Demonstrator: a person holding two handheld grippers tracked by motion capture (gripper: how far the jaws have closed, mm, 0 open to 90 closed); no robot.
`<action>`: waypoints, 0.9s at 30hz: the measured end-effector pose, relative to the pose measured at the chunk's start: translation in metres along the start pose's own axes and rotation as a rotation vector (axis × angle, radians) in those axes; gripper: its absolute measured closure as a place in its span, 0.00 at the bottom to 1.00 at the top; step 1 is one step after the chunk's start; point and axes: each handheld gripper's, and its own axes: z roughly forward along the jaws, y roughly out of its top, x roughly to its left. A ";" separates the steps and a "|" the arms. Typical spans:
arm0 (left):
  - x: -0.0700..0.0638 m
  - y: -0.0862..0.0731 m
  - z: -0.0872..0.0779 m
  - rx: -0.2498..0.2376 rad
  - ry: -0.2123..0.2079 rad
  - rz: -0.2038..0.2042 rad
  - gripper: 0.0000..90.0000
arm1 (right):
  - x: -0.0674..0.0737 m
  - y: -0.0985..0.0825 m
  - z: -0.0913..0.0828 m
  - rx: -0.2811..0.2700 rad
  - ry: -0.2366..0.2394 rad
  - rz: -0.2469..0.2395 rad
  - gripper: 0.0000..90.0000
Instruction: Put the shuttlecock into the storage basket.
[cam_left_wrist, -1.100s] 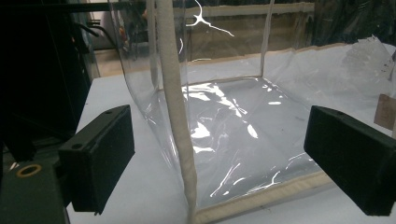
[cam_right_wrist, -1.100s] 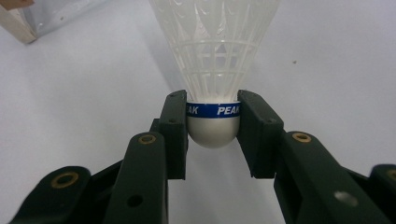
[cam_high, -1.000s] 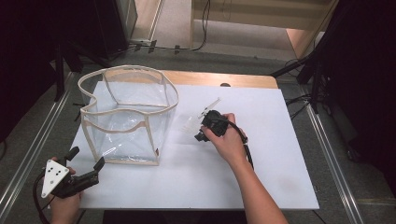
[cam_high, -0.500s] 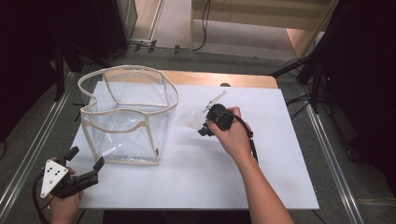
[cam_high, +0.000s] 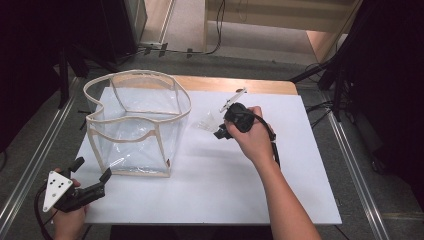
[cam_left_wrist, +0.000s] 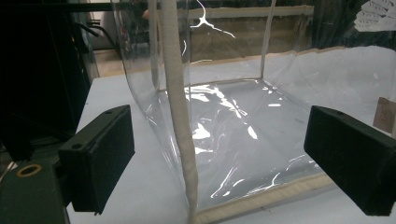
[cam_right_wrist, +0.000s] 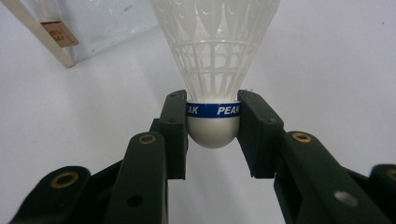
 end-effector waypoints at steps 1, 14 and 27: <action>0.000 0.000 0.000 0.001 0.000 0.001 0.10 | 0.000 0.001 -0.002 0.001 -0.001 0.000 0.70; -0.001 0.000 0.001 0.002 -0.001 0.004 0.10 | -0.003 0.017 -0.026 -0.027 0.002 -0.015 0.70; -0.001 0.000 0.001 0.004 -0.003 0.006 0.10 | -0.006 0.028 -0.048 -0.036 -0.020 -0.021 0.70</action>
